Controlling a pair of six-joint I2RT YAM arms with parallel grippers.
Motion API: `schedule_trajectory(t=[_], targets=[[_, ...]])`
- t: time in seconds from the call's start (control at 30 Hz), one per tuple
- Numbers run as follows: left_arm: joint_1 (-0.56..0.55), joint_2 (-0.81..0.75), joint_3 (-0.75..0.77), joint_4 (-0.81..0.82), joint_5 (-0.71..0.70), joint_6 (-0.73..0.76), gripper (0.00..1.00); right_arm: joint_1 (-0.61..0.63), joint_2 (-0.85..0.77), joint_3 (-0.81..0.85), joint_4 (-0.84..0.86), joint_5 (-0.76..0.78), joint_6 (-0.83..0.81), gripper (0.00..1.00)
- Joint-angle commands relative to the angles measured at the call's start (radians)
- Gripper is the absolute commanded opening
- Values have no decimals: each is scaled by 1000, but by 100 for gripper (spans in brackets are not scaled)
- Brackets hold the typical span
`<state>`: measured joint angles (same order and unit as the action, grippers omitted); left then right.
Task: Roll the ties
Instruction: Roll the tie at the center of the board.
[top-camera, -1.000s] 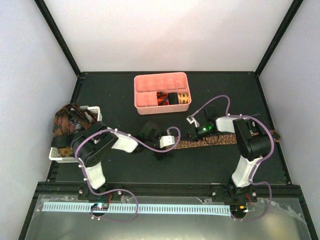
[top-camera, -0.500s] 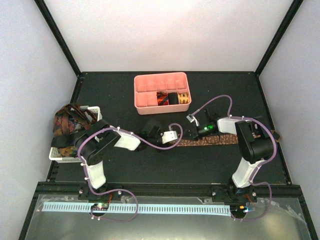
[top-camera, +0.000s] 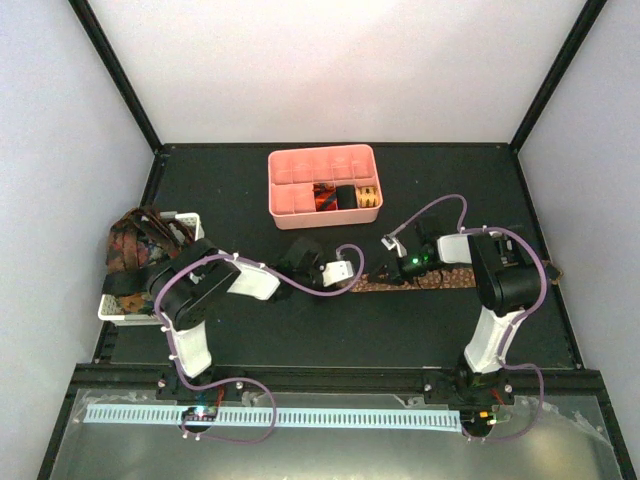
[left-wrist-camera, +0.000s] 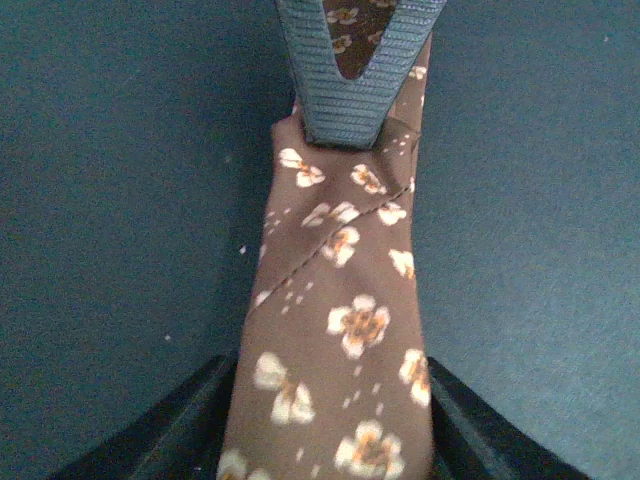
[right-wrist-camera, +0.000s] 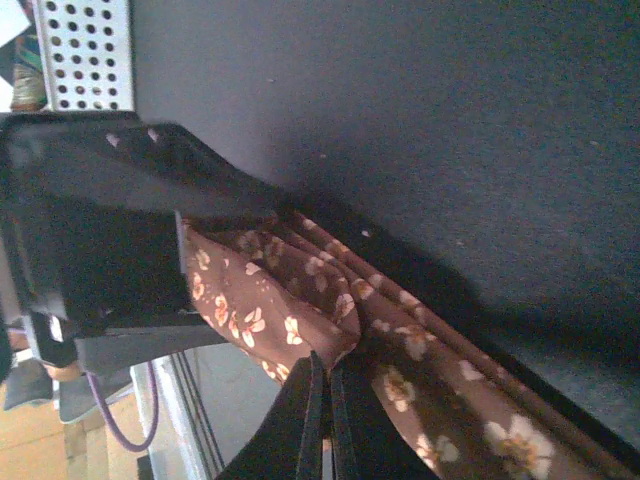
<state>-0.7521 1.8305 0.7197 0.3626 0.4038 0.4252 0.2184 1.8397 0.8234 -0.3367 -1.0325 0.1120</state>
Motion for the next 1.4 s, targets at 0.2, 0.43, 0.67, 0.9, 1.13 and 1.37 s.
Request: schedule_trajectory(t=[0.2, 0.43, 0.67, 0.9, 1.13, 1.37], targets=[[55, -42, -53, 14, 94, -85, 60, -1, 27, 7, -1, 128, -29, 2], [85, -82, -82, 29, 147, -112, 55, -1, 33, 8, -2, 143, -29, 2], [83, -124, -73, 89, 258, -49, 40, 0, 33, 11, -9, 144, -35, 2], [72, -65, 18, 81, 286, -33, 39, -1, 33, 11, -10, 137, -38, 2], [26, 17, 117, 63, 252, -41, 42, 0, 35, 14, -15, 129, -41, 2], [4, 104, 182, 29, 232, -51, 43, 0, 30, 13, -20, 122, -44, 2]])
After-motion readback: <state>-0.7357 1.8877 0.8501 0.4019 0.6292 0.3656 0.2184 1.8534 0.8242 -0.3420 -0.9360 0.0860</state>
